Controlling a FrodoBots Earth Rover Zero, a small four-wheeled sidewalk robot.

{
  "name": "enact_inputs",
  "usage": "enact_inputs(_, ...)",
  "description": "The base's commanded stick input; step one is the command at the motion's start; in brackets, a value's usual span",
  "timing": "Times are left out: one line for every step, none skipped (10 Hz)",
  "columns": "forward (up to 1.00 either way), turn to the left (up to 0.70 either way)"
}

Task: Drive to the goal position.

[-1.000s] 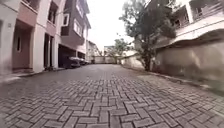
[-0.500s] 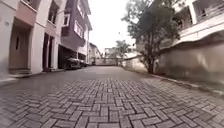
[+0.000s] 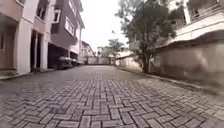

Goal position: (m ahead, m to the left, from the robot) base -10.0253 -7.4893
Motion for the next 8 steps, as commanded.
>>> enact_inputs(0.69,0.03)
enact_inputs(0.69,0.03)
enact_inputs(0.69,0.03)
enact_inputs(0.69,0.03)
enact_inputs(0.69,0.03)
enact_inputs(0.69,0.03)
enact_inputs(0.69,0.03)
enact_inputs(0.69,0.03)
